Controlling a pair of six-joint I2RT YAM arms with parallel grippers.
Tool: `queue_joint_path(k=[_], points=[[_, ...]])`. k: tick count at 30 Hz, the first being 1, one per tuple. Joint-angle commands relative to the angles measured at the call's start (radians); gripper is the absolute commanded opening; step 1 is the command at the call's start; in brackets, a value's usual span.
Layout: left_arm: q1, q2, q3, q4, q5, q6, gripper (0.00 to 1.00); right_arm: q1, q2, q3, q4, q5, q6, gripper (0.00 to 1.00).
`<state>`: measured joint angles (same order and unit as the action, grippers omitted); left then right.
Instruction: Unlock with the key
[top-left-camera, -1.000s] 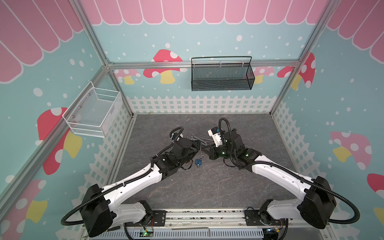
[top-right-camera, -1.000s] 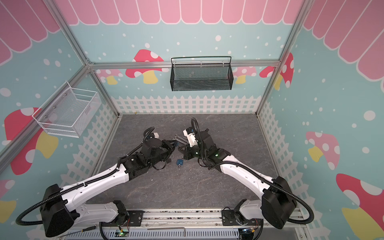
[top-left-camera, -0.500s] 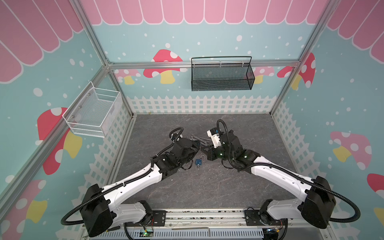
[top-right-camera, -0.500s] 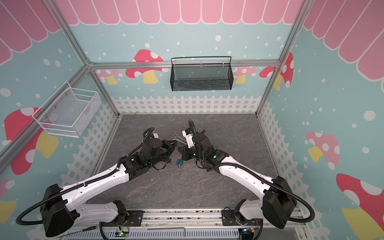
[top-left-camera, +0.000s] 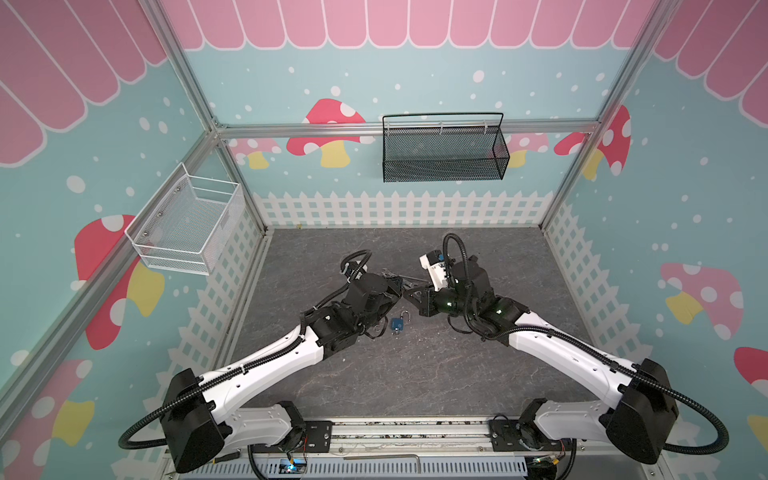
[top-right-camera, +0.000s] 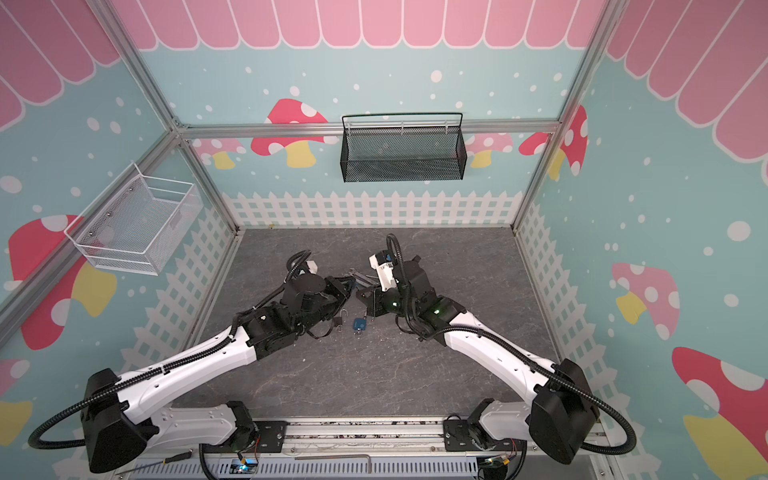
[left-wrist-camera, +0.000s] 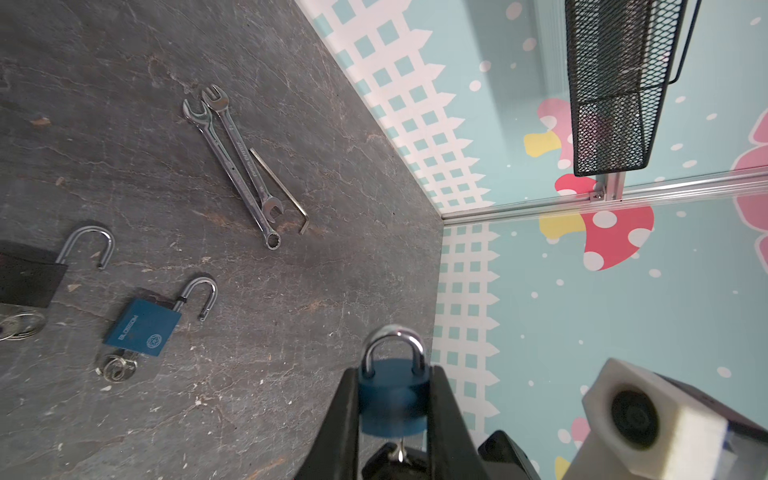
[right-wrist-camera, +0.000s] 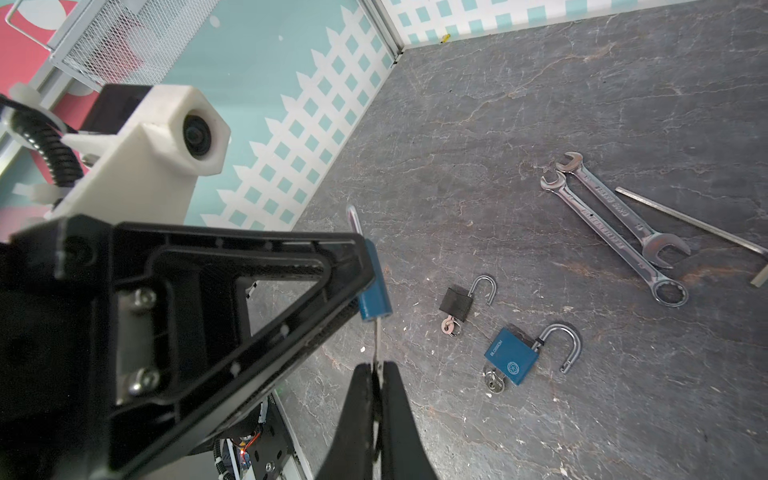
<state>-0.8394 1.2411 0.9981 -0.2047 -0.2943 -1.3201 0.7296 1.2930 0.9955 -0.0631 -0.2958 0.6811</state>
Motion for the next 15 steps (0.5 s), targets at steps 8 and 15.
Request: queue_joint_path(k=[8, 15], points=[[-0.013, -0.007, -0.089, 0.147, 0.141, -0.148, 0.0, 0.033, 0.029, 0.009, 0.148, 0.05, -0.021, 0.0], [0.03, -0.025, -0.106, 0.12, 0.111, -0.158, 0.0, 0.031, 0.014, 0.005, 0.091, 0.089, -0.024, 0.0]])
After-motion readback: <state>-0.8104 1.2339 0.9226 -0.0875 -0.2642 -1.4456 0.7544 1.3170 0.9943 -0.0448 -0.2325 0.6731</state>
